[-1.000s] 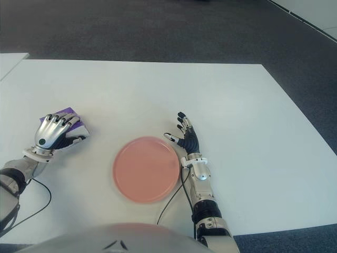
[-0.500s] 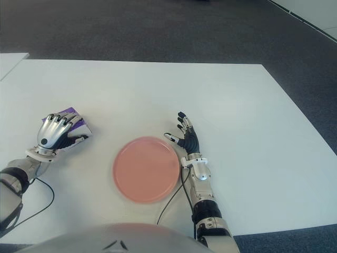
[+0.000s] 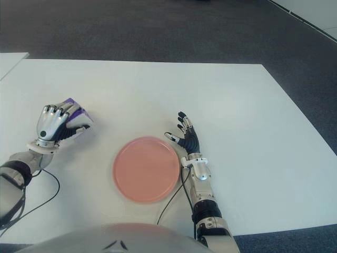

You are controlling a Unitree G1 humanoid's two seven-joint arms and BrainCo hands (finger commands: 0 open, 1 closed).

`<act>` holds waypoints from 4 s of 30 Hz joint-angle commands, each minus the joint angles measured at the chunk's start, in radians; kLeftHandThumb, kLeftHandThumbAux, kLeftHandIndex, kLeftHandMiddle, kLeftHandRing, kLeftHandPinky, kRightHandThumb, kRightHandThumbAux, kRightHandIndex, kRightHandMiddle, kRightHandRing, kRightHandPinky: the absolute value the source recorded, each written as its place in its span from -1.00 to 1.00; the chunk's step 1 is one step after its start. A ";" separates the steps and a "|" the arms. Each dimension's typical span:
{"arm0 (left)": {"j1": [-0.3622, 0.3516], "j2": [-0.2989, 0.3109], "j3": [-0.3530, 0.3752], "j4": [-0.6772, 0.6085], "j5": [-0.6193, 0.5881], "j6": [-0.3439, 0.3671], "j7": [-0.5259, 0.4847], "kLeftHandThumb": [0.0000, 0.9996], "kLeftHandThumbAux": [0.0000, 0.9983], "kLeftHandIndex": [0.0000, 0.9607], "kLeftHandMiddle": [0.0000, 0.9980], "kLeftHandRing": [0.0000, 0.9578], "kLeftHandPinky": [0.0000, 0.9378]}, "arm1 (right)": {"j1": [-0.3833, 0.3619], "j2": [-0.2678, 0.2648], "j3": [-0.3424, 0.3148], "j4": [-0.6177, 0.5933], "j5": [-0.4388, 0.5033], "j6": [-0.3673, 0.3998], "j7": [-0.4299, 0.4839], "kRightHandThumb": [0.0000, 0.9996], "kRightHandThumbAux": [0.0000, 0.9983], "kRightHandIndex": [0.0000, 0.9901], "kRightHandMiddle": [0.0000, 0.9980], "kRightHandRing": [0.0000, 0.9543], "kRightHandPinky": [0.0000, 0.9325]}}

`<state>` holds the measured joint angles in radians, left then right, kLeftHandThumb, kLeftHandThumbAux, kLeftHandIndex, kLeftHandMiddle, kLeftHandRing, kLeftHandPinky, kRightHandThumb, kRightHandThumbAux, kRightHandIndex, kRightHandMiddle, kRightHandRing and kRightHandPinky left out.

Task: Put the tissue paper into the plate.

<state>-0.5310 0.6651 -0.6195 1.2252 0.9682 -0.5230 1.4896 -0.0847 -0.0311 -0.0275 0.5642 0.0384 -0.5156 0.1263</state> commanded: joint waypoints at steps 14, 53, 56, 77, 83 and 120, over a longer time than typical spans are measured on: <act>-0.098 0.063 0.140 -0.361 -0.014 -0.064 0.088 0.57 0.37 -0.11 0.39 0.77 0.86 | 0.064 0.007 -0.003 0.078 -0.004 0.113 -0.023 -0.97 0.52 -0.98 -1.00 -1.00 -1.00; 0.209 -0.097 0.143 -1.154 -0.200 -0.198 -0.884 0.45 0.40 -0.08 0.62 0.69 0.74 | 0.127 0.038 0.034 -0.203 -0.054 0.385 -0.143 -0.79 0.24 -0.96 -0.99 -1.00 -1.00; 0.239 -0.102 0.138 -1.177 -0.205 -0.206 -0.942 0.45 0.40 -0.08 0.60 0.67 0.69 | 0.103 0.037 0.016 -0.138 -0.036 0.383 -0.137 -0.77 0.27 -0.95 -0.98 -1.00 -0.99; 0.355 -0.094 0.160 -1.235 -0.057 -0.277 -1.077 0.44 0.40 -0.08 0.56 0.62 0.65 | 0.131 0.052 0.029 -0.191 -0.056 0.403 -0.151 -0.91 0.41 -0.97 -0.94 -1.00 -1.00; 0.399 -0.105 0.175 -1.263 -0.035 -0.285 -1.059 0.44 0.40 -0.08 0.57 0.63 0.70 | 0.126 0.050 0.032 -0.181 -0.064 0.407 -0.159 -0.98 0.39 -0.98 -0.95 -1.00 -1.00; 0.405 -0.155 0.196 -1.169 -0.095 -0.455 -1.001 0.42 0.41 -0.09 0.40 0.41 0.36 | 0.085 0.062 0.026 -0.098 -0.068 0.362 -0.167 -1.00 0.41 -0.98 -0.96 -1.00 -1.00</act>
<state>-0.1239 0.5234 -0.4355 0.0417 0.8924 -0.9515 0.4811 -0.0658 0.0204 -0.0047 0.3926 -0.0271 -0.2244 -0.0342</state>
